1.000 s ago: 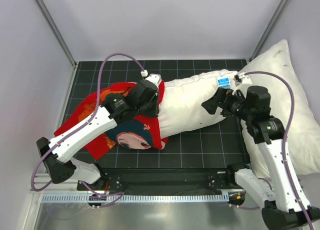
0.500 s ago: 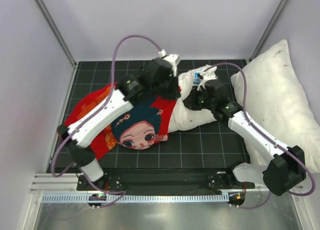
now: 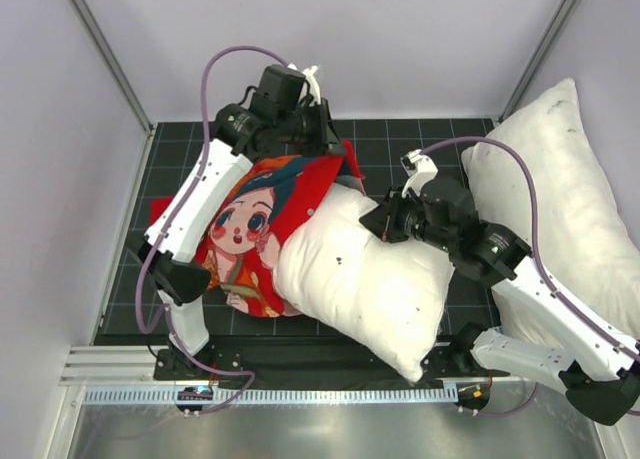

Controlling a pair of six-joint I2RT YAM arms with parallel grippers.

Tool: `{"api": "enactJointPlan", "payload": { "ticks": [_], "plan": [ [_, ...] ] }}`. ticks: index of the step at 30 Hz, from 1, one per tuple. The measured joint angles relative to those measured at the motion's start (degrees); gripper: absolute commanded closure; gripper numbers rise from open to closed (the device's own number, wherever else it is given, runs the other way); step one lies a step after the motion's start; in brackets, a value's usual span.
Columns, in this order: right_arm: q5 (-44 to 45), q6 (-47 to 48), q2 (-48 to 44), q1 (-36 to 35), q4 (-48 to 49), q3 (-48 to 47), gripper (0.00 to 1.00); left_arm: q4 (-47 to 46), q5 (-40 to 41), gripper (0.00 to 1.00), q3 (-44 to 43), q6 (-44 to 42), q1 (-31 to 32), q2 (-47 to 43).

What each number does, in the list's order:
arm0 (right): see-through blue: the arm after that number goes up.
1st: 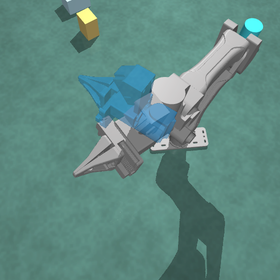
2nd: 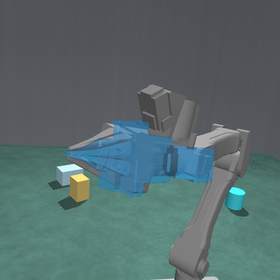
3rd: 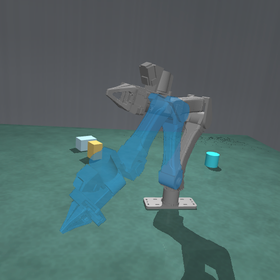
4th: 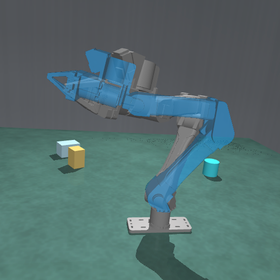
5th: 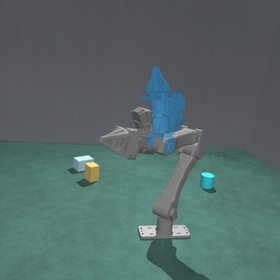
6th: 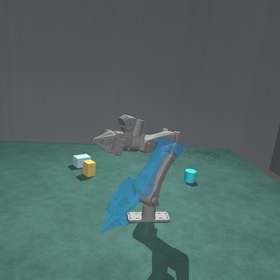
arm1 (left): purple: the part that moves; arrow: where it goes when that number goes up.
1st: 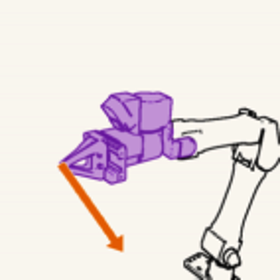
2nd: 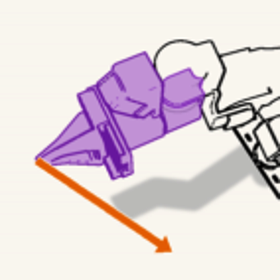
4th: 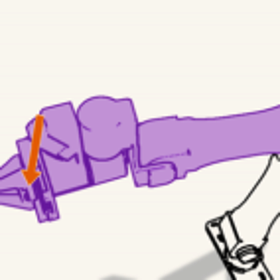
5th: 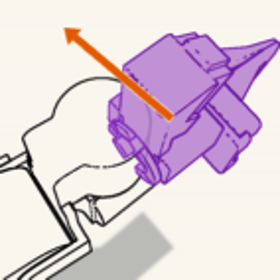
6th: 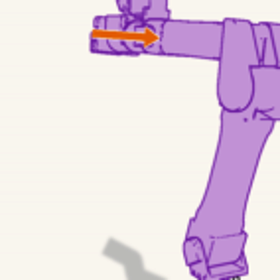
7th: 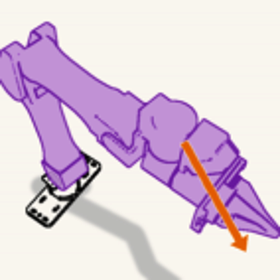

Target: Put the pillow into the pillowcase

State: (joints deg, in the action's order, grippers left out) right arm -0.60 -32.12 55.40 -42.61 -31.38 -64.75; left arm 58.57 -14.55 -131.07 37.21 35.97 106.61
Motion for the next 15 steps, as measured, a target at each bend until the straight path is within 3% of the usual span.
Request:
{"api": "enactJointPlan", "payload": {
  "ticks": [7, 9, 10, 11, 13, 15],
  "plan": [
    [2.9, -1.7, 5.4, 0.4, -0.6, 8.5, 0.96, -4.3, -1.5, 0.98, 11.9, -2.5, 2.3, -0.6],
    [4.2, -1.7, 6.4, 1.7, -0.9, 12.0, 0.96, -4.2, -0.6, 0.89, 14.5, -4.1, 3.2, -0.6],
    [4.5, -1.7, 6.5, 2.6, -0.4, 13.2, 0.95, -3.7, 0.4, 0.83, 15.0, -5.0, 3.9, -0.6],
    [4.5, -1.8, 6.5, 3.6, 0.0, 13.8, 0.91, -3.3, 2.2, 0.57, 15.2, -6.3, 4.9, -0.6],
    [4.5, -1.8, 6.2, 4.7, 0.5, 14.0, 0.71, -1.7, 7.0, 0.28, 15.3, -9.1, 8.1, -1.1],
    [4.3, -1.5, 5.2, 5.0, 1.4, 14.3, 0.61, 0.3, 12.9, 0.17, 15.3, -11.0, 11.7, -2.2]
  ]
}}
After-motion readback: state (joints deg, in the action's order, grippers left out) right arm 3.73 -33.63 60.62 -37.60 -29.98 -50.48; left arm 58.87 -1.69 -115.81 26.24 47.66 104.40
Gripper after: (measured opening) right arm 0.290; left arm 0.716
